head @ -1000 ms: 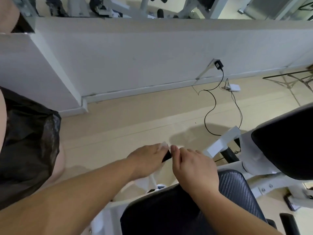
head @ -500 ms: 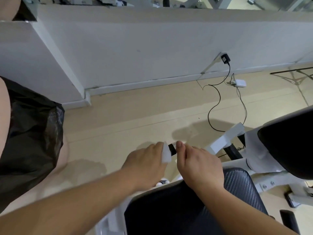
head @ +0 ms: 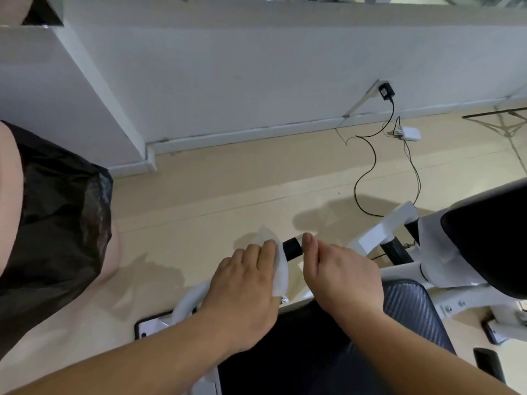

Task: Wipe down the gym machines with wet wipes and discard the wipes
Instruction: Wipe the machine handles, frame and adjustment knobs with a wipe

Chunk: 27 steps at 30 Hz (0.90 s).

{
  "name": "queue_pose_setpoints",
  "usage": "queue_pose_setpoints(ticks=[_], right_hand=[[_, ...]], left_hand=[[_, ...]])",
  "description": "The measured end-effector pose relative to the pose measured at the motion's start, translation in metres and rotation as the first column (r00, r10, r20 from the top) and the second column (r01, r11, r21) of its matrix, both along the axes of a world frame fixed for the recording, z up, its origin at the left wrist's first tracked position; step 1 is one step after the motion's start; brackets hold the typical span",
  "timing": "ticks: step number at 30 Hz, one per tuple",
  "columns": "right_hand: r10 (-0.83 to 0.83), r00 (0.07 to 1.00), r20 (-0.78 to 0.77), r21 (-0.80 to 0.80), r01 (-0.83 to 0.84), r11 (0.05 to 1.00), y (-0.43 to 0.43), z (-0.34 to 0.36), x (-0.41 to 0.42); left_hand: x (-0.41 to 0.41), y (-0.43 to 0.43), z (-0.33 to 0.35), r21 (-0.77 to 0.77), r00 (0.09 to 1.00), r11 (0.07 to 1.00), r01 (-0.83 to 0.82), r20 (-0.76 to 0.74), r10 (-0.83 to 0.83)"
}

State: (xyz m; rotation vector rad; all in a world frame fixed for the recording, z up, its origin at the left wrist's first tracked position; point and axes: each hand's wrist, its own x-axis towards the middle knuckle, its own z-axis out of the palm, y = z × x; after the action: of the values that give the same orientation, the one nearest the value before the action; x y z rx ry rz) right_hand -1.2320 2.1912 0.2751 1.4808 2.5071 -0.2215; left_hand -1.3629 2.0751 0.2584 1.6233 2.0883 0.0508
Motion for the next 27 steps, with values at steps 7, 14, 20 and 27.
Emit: queue_pose_setpoints(ticks=[7, 14, 20, 27], right_hand=[[-0.001, 1.000, -0.003, -0.019, 0.001, 1.000, 0.000, 0.004, -0.002], [0.005, 1.000, 0.015, 0.007, -0.005, 1.000, 0.000, 0.000, -0.001], [0.000, 1.000, 0.005, 0.004, 0.000, 1.000, 0.001, -0.001, 0.000], [0.012, 1.000, 0.025, 0.023, -0.013, 1.000, 0.002, -0.001, 0.000]], left_hand=[[-0.050, 0.070, -0.011, -0.596, 0.652, 0.785, -0.170, 0.529, 0.543], [-0.011, -0.002, 0.010, 0.056, 0.958, 0.978, -0.203, 0.219, 0.186], [-0.018, 0.007, 0.010, -0.085, 0.926, 0.962, -0.261, 0.260, 0.274], [-0.041, 0.052, 0.008, -0.466, 0.775, 0.856, -0.222, 0.449, 0.445]])
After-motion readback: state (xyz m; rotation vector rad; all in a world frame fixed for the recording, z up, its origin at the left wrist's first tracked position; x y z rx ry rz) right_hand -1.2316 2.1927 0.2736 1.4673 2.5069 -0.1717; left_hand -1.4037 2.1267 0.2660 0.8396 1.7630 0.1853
